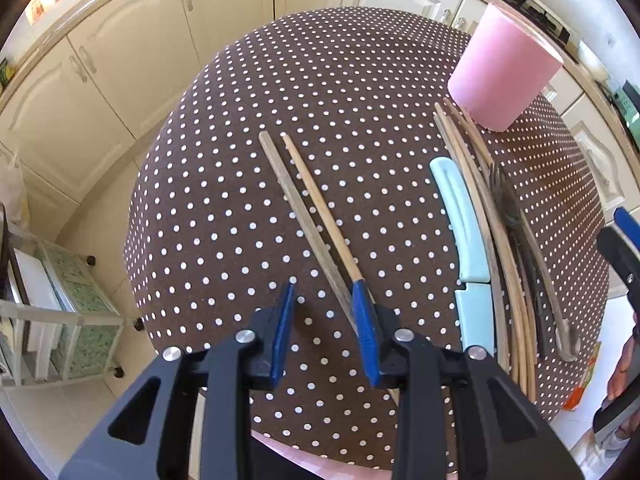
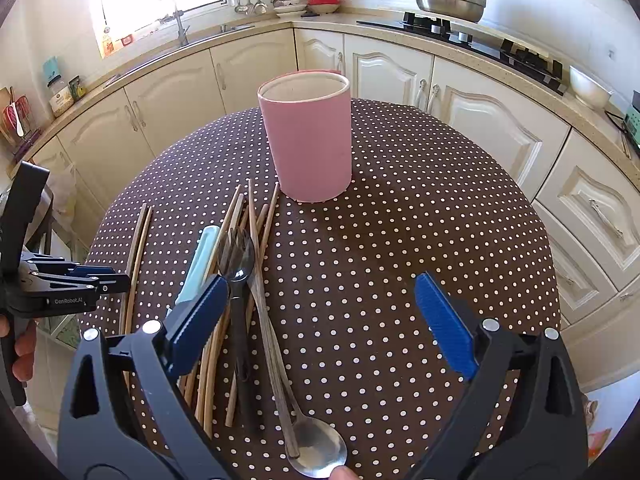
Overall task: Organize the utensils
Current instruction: 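Lower the left gripper onto a wooden chopstick and close on it, then grasp a second chopstick with the right gripper while the left gripper holds its chopstick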
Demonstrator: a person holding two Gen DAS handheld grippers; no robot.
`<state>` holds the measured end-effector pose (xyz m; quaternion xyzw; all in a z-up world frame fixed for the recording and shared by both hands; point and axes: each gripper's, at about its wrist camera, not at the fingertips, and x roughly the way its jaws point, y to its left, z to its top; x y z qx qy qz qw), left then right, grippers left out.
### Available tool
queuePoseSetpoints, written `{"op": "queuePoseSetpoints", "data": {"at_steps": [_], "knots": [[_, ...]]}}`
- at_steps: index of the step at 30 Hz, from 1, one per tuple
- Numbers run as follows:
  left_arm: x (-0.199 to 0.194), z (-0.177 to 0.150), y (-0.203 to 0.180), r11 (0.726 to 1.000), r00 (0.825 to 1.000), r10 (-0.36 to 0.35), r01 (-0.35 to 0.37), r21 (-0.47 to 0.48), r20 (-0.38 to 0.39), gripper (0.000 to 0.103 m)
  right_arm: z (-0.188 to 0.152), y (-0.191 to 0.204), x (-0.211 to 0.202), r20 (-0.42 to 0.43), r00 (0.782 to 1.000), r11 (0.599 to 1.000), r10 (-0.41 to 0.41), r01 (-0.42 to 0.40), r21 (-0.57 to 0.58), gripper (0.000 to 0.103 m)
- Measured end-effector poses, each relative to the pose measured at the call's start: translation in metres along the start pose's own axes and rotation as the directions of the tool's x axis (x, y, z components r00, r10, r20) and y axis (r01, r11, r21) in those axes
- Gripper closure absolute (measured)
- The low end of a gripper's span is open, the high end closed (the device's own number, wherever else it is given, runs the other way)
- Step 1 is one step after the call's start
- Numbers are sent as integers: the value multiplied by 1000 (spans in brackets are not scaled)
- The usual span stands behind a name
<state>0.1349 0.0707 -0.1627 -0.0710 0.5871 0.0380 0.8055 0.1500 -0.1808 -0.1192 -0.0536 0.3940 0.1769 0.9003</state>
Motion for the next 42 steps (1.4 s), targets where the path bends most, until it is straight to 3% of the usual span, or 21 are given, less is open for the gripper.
{"op": "queuePoseSetpoints", "data": {"at_steps": [2,7,14,17,21,25,27,30,37,42], "knots": [[5,5,-10,1000,1000,4,-4,5,-3,74,1,1,1,-7,1000,1000,0,0,-7,10],[11,14,-17,999,999,41,-42,17,21,89,3,3,8,-41,999,999,-1,0,-40,10],[17,29,-31,999,996,-51,50,8,67,96,10,20,16,-91,996,995,23,-31,-95,12],[21,35,-45,986,984,-165,163,25,61,98,14,32,19,-97,995,993,26,-37,-108,21],[14,37,-43,986,981,-168,168,7,96,98,17,47,27,-143,989,992,36,-53,-118,29],[8,28,-11,983,979,-172,178,-43,112,98,19,71,42,-201,978,986,63,-91,-136,40],[9,25,0,980,977,-181,189,-60,110,98,21,83,51,-226,971,984,76,-110,-140,55],[7,22,8,976,973,-198,206,-68,117,98,23,102,64,-281,954,981,105,-146,-127,68],[7,21,18,969,965,-229,238,-60,127,98,24,126,91,-381,919,983,103,-153,-101,74],[3,19,17,968,962,-238,247,-55,132,98,30,133,99,-403,912,990,72,-116,-84,78]]}}
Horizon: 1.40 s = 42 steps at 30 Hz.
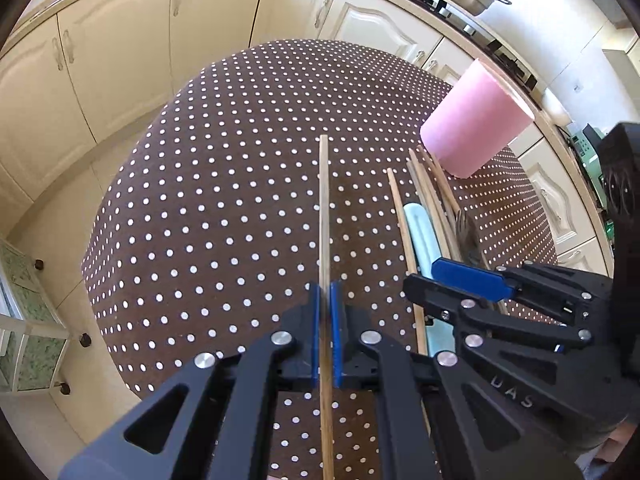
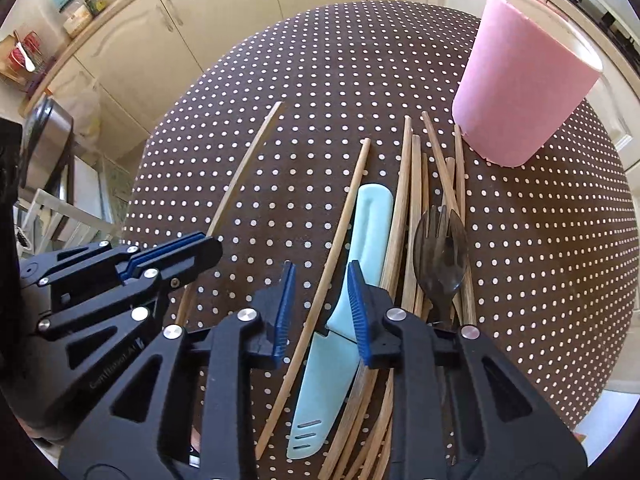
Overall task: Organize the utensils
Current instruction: 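Grasp a second chopstick with the right gripper while the left gripper holds its chopstick, then lift both chopsticks and lower them into the pink cup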
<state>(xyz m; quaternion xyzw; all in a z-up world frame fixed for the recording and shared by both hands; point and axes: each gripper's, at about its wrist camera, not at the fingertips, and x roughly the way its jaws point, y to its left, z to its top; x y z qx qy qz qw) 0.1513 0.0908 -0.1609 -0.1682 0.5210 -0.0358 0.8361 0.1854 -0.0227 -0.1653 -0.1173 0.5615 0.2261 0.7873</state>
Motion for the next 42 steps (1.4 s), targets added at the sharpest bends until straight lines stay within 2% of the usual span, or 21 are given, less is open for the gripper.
{"op": "queuePoseSetpoints", "data": {"at_steps": [3,5,7,10,13,14,15,21,24,27,28,30,31,32,34,36,37,39,40,42], "knots": [[-2,-1,3,1000,1000,6,-6,1,6,98,7,7,4,-16,1000,1000,-13,13,-6,84],[-3,-2,3,1000,1000,6,-6,4,9,98,7,17,9,-42,999,1000,3,-3,-7,84],[-4,-2,2,1000,1000,2,-2,8,9,98,5,27,13,-44,999,999,-26,25,-26,84],[-5,-2,0,1000,1000,-9,9,15,9,98,7,25,22,-62,997,999,-43,43,4,85],[-5,-1,-1,1000,1000,-14,14,18,12,98,8,24,28,-46,998,998,-50,52,24,86],[-4,-1,-1,1000,1000,-16,16,17,11,98,9,24,29,-34,998,998,-59,60,21,93],[-4,-1,-1,1000,1000,-18,17,17,11,98,11,24,28,-17,998,997,-69,69,18,94],[-14,3,-4,998,997,-55,53,27,59,98,9,8,17,94,995,998,32,-37,56,97],[-27,6,-8,995,989,-94,89,49,116,98,7,-1,-2,185,977,990,104,-121,79,97],[-48,12,-17,987,969,-150,135,88,195,98,2,-12,-31,303,941,979,152,-185,83,97],[-57,15,-22,983,957,-167,143,114,236,98,-1,-14,-41,350,923,976,163,-203,81,97],[-74,22,-32,973,928,-211,171,154,306,98,-5,-24,-68,470,868,973,159,-217,72,97],[-84,28,-40,964,903,-248,193,185,351,98,-7,-29,-77,513,844,972,157,-223,69,97],[-89,31,-46,957,887,-269,203,206,375,98,-9,-36,-90,569,810,971,146,-226,73,97],[-100,42,-62,944,844,-310,218,248,437,98,-11,-51,-110,651,745,968,141,-241,66,97],[-108,52,-78,926,792,-357,232,297,495,98,-11,-64,-128,735,672,975,96,-214,68,97],[-112,59,-86,915,751,-388,246,319,535,98,-10,-72,-134,765,636,972,97,-225,64,97],[-115,65,-102,896,691,-436,274,349,576,98,-3,-84,-147,825,561,975,62,-210,69,97],[-116,71,-109,887,653,-456,283,364,605,98,-1,-89,-150,847,529,978,51,-198,65,97],[-110,83,-123,884,593,-464,255,393,658,98,5,-96,-149,877,481,982,19,-172,73,97]]}}
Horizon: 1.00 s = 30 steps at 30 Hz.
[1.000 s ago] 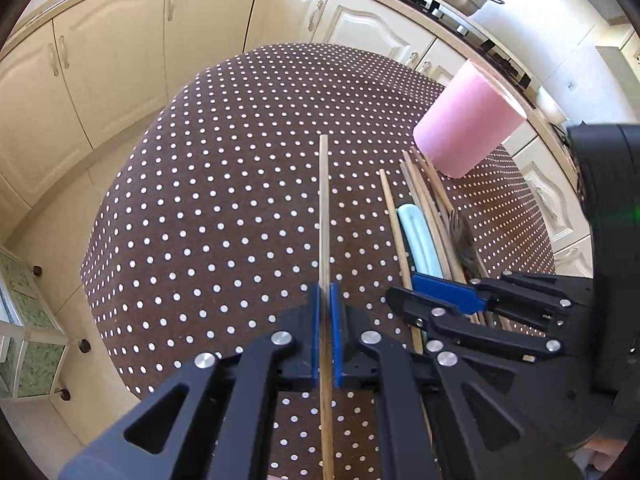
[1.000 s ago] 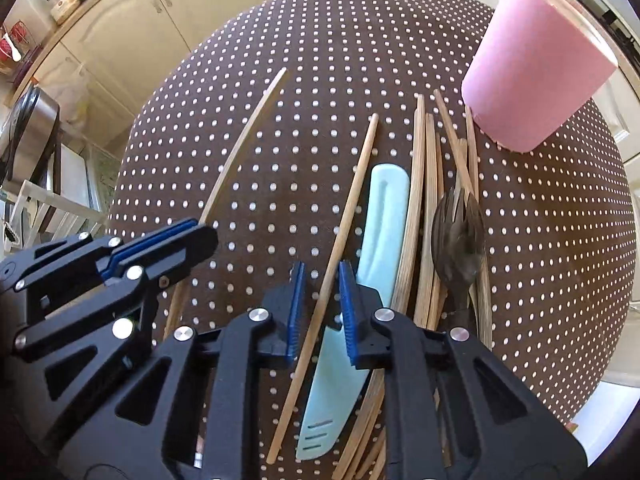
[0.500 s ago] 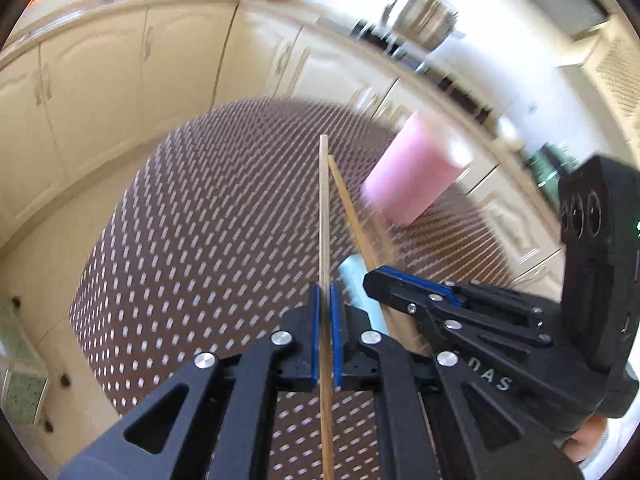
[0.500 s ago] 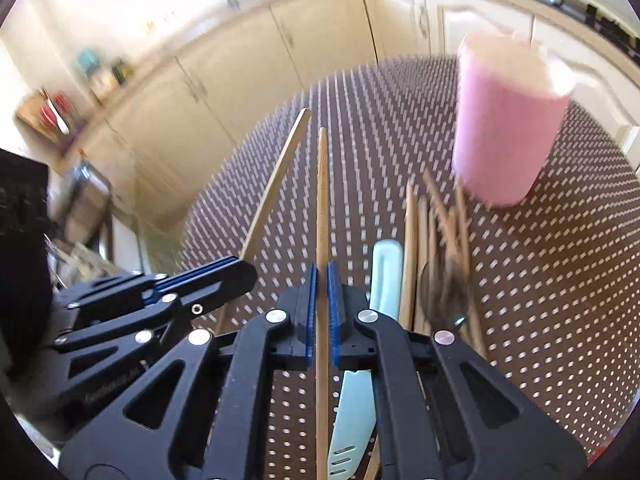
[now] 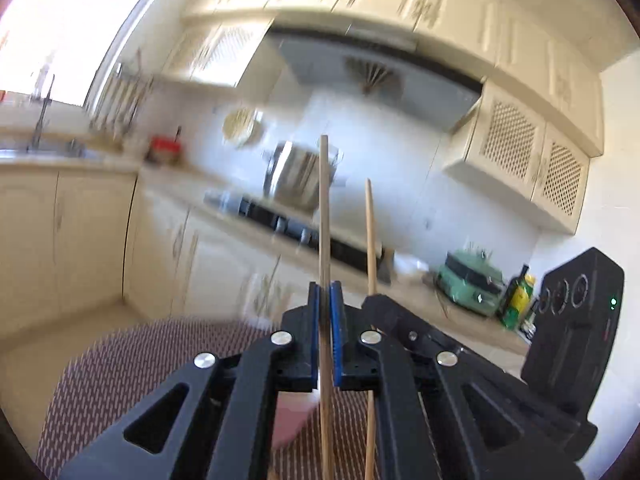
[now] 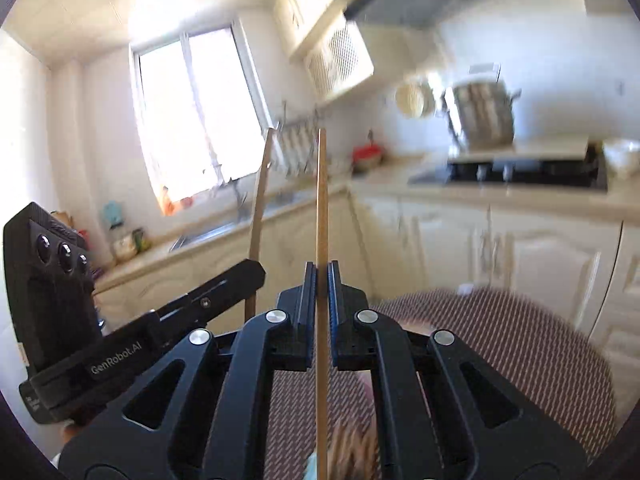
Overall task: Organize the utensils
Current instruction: 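Lift both chopsticks and lower them into the pink cup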
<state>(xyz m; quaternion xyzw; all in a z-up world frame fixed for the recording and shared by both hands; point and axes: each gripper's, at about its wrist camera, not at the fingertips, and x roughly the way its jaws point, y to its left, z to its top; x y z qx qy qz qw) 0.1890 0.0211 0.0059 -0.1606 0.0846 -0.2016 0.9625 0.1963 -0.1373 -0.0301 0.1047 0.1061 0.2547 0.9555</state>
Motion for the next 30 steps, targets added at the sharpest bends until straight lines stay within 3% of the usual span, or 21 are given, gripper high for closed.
{"op": "queuePoseSetpoints", "data": {"at_steps": [7,12,18,28,29,30], "knots": [[56,-4,-7,998,991,43,-49,45,124,98,32,-36,38,146,989,999,-35,35,2,97],[89,-5,-1,995,987,75,-84,58,145,98,35,-57,48,189,981,999,-48,43,32,97],[111,-22,13,989,988,111,-121,87,108,98,20,-66,64,166,984,998,-62,56,38,97],[99,-57,21,988,992,123,-123,88,5,97,-5,-63,52,133,987,996,-93,92,13,97],[96,-57,21,988,992,123,-122,92,-4,95,-6,-62,50,133,986,995,-95,95,8,97],[93,-57,20,987,992,129,-127,97,-11,85,-7,-61,47,135,986,995,-98,98,4,97]]}}
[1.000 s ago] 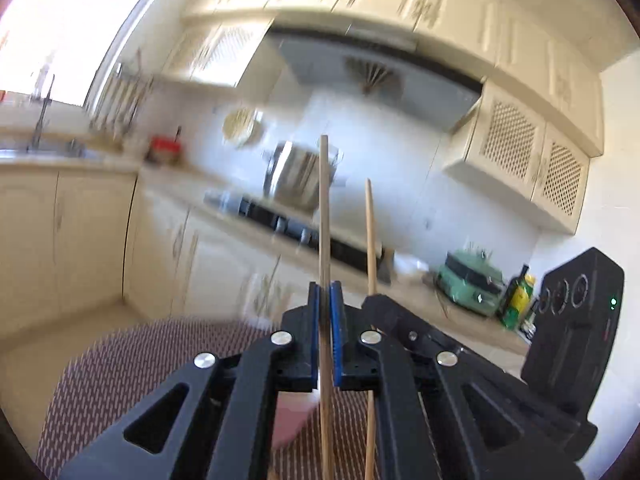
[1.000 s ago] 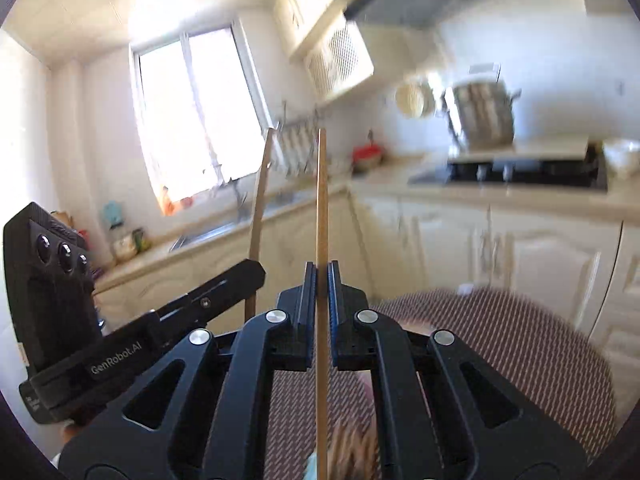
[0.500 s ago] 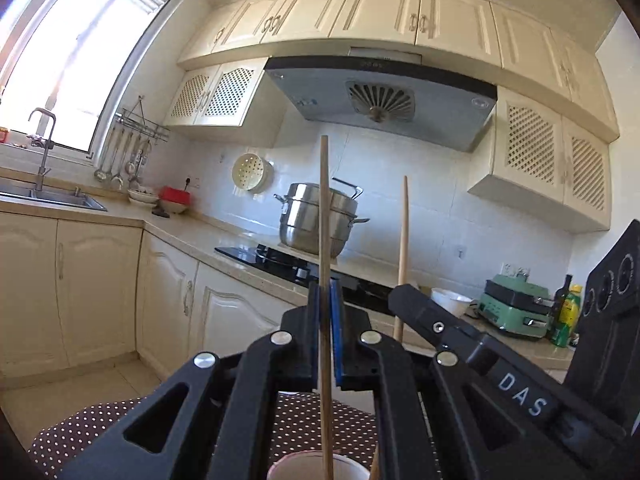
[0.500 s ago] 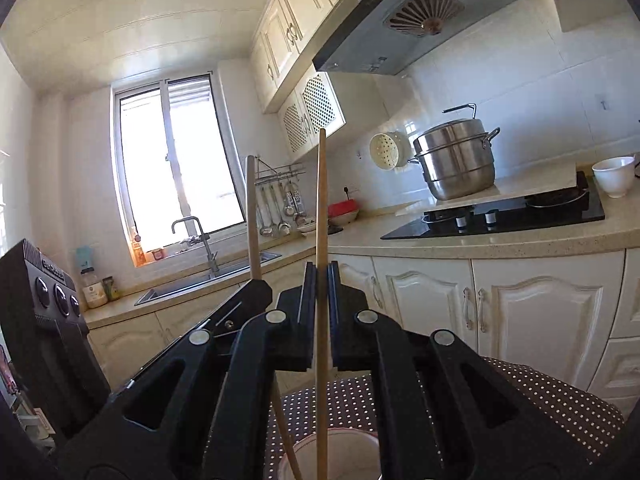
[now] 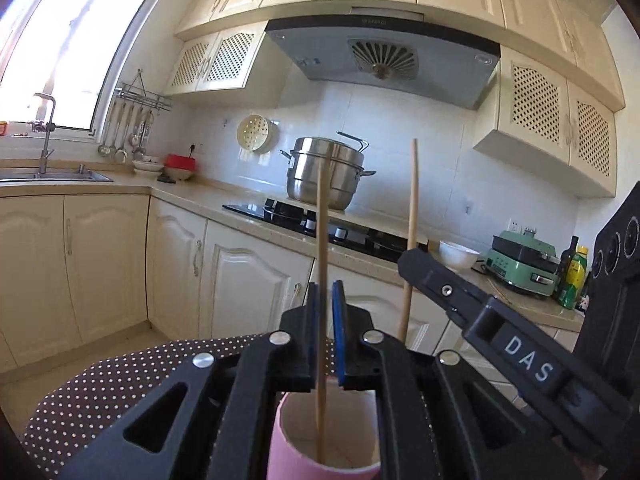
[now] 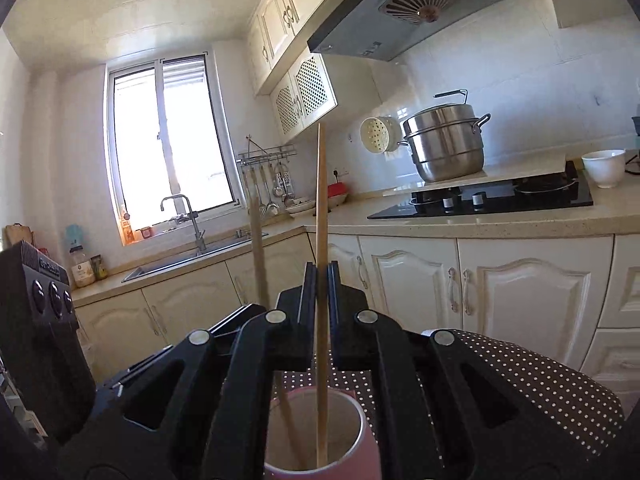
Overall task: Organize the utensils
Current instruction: 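Lift both chopsticks and lower them into the pink cup, then open both grippers and withdraw from the pink cup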
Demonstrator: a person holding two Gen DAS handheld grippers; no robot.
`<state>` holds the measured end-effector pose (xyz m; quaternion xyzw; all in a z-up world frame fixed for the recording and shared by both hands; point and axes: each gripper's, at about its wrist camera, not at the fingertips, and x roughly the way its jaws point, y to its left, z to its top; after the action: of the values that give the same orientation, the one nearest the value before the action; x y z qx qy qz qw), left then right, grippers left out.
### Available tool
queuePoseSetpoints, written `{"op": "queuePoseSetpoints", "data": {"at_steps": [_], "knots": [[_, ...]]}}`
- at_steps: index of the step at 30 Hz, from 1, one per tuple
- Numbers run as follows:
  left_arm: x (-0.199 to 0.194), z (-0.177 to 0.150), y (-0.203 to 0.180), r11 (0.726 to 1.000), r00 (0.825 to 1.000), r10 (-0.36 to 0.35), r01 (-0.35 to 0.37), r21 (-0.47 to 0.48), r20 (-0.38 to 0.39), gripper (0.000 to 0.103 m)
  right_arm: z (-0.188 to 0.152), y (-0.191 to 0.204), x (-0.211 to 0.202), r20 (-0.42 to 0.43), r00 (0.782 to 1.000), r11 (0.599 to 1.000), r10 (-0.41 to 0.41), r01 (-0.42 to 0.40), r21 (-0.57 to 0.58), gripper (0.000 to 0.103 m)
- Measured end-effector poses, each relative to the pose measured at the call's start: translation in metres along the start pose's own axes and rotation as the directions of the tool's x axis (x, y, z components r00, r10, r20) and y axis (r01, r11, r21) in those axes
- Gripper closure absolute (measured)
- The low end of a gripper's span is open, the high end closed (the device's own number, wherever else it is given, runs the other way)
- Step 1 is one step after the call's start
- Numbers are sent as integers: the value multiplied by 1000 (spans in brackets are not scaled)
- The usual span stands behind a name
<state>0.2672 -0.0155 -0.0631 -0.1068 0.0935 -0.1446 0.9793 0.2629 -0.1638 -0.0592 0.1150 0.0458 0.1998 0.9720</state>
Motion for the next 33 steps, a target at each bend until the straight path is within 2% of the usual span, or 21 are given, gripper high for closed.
{"op": "queuePoseSetpoints", "data": {"at_steps": [3,5,9,14,16,20,22,24,25,29,33], "knots": [[-16,2,2,1000,1000,29,-29,-1,-1,54,-2,3,-9,2,1000,1000,-9,9,-16,97],[-28,3,5,998,998,57,-57,-4,-2,43,-5,5,-14,-4,1000,999,-20,20,-28,96],[-47,4,10,991,991,130,-130,-15,-31,33,-11,8,-22,-15,999,999,-35,34,-36,96],[-64,2,12,948,945,317,-313,57,-84,31,-14,14,-31,-27,998,997,-60,58,-54,96],[-71,0,13,938,933,346,-341,67,-95,31,-17,16,-33,-38,997,996,-67,65,-58,96],[-83,0,18,936,929,352,-348,55,-115,30,-21,21,-38,-52,995,994,-90,85,-75,95],[-89,0,19,935,927,355,-351,57,-121,30,-23,24,-40,-60,993,992,-98,93,-86,88],[-93,0,20,936,927,352,-348,53,-129,30,-23,25,-42,-62,993,992,-104,98,-83,62],[-96,0,21,937,927,349,-345,50,-136,30,-22,25,-44,-62,993,992,-103,98,-78,56],[-103,-1,20,940,924,340,-336,52,-174,29,-18,23,-56,-54,992,992,-113,109,-64,55],[-108,-9,22,953,915,300,-302,37,-268,29,-13,19,-68,-78,987,989,-141,137,-56,54]]}}
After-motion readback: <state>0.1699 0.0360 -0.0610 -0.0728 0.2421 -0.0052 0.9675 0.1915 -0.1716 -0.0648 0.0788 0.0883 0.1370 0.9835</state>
